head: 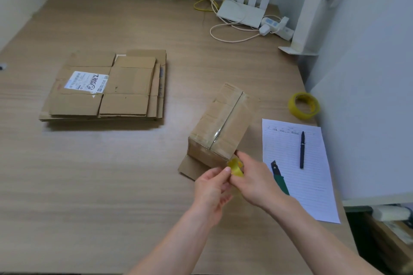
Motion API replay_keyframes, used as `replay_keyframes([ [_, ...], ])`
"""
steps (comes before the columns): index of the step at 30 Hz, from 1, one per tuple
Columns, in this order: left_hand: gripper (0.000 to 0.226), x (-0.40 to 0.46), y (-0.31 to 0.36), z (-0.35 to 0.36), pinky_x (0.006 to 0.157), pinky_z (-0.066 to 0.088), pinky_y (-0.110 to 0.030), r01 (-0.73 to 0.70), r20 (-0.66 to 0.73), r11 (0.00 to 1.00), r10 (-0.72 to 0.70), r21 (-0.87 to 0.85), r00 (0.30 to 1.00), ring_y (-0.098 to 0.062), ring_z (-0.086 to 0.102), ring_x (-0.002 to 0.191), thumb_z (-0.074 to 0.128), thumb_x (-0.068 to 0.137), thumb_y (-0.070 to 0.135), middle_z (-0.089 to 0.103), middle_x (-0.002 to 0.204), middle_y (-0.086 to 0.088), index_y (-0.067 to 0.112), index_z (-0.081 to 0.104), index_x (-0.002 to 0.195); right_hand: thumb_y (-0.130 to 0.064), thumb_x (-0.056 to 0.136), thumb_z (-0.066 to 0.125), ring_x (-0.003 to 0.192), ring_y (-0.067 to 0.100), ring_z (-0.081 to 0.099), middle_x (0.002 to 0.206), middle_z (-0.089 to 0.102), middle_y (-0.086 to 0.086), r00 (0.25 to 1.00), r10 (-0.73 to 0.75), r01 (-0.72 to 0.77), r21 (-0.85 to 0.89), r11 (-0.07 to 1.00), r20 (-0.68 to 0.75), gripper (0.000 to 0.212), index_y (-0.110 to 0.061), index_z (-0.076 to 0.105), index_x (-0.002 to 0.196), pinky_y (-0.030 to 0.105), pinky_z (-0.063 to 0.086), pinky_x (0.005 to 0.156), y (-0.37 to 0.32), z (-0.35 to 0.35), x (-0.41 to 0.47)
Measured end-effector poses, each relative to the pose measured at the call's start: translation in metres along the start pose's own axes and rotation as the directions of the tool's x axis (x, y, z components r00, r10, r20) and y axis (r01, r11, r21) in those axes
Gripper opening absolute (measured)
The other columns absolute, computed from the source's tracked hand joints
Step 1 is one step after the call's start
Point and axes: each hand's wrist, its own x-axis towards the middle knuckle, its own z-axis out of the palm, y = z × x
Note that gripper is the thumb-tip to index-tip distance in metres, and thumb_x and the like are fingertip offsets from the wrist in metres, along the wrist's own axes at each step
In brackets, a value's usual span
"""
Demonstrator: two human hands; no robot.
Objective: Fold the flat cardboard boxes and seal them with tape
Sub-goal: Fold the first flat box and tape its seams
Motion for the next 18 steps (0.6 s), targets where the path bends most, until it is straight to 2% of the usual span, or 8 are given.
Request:
replay_keyframes([
  [4,0.014,0.004,-0.007,0.009,0.056,0.048,-0.024,-0.052,-0.062,0.998,0.05,-0.035,0.997,-0.012,0.063,0.054,0.065,0.089,0.005,0.071,0.073,-0.003,0.015,0.06,0.098,-0.022,0.075,0.057,0.092,0.019,0.063,0.1,0.069,-0.007,0.994,-0.022,0.021,0.007,1.0,0.112,0.062,-0.038,0.042,0.133,0.036,0.053,0.078,-0.003,-0.005,-0.005],
  [6,0.015,0.006,-0.009,0.011,0.051,0.047,-0.022,-0.079,-0.091,0.997,0.077,-0.019,0.993,-0.01,0.06,0.046,0.062,0.09,0.003,0.069,0.066,-0.001,0.016,0.057,0.097,-0.027,0.075,0.055,0.093,0.024,0.062,0.1,0.067,0.0,0.989,-0.05,0.065,-0.103,0.993,0.138,0.074,-0.037,0.03,0.144,0.034,0.049,0.073,-0.003,-0.009,-0.007],
  [8,0.016,0.008,-0.01,0.013,0.049,0.048,-0.023,-0.101,-0.112,0.995,0.099,-0.009,0.989,-0.013,0.06,0.048,0.06,0.09,0.001,0.069,0.068,-0.004,0.014,0.056,0.098,-0.034,0.074,0.053,0.092,0.026,0.06,0.094,0.065,0.001,0.99,-0.067,0.091,-0.208,0.974,0.121,0.079,-0.036,0.023,0.148,0.034,0.047,0.071,-0.002,-0.013,-0.006],
  [10,0.019,0.009,-0.012,0.014,0.053,0.049,-0.027,-0.116,-0.127,0.993,0.113,-0.012,0.985,-0.018,0.061,0.054,0.06,0.089,-0.001,0.07,0.073,-0.008,0.014,0.056,0.1,-0.039,0.073,0.051,0.089,0.02,0.06,0.088,0.065,-0.007,0.995,-0.08,0.09,-0.193,0.977,0.063,0.079,-0.038,0.025,0.147,0.036,0.05,0.074,0.0,-0.02,-0.006],
  [12,0.02,0.01,-0.012,0.013,0.058,0.047,-0.03,-0.123,-0.144,0.992,0.121,-0.004,0.982,-0.022,0.06,0.061,0.06,0.088,-0.001,0.069,0.076,-0.008,0.016,0.056,0.099,-0.039,0.074,0.052,0.082,0.011,0.06,0.081,0.063,-0.013,0.995,-0.028,0.018,-0.113,0.993,-0.091,0.071,-0.039,0.036,0.144,0.035,0.05,0.073,0.014,-0.028,-0.003],
  [14,0.021,0.011,-0.01,0.012,0.057,0.045,-0.03,-0.132,-0.164,0.991,0.131,0.007,0.978,-0.022,0.058,0.062,0.06,0.087,0.0,0.067,0.074,-0.006,0.018,0.057,0.096,-0.036,0.08,0.055,0.082,0.009,0.058,0.086,0.062,-0.015,0.965,0.105,-0.13,-0.091,0.987,-0.241,0.057,-0.036,0.044,0.136,0.034,0.047,0.071,0.041,-0.036,0.002],
  [16,0.021,0.011,-0.008,0.012,0.054,0.044,-0.027,-0.149,-0.184,0.989,0.149,0.013,0.972,-0.019,0.057,0.056,0.061,0.086,-0.001,0.065,0.071,-0.004,0.019,0.059,0.091,-0.039,0.082,0.056,0.087,0.013,0.054,0.1,0.061,-0.012,0.936,0.222,-0.283,-0.211,0.935,-0.274,0.051,-0.031,0.045,0.13,0.034,0.042,0.068,0.075,-0.037,0.002],
  [18,0.022,0.011,-0.005,0.013,0.048,0.044,-0.024,-0.165,-0.2,0.986,0.163,0.006,0.966,-0.015,0.055,0.049,0.06,0.085,-0.004,0.064,0.065,-0.002,0.018,0.059,0.087,-0.045,0.08,0.059,0.09,0.019,0.053,0.103,0.056,-0.006,0.923,0.307,-0.372,-0.335,0.866,-0.231,0.05,-0.027,0.045,0.124,0.034,0.041,0.066,0.106,-0.03,-0.005],
])
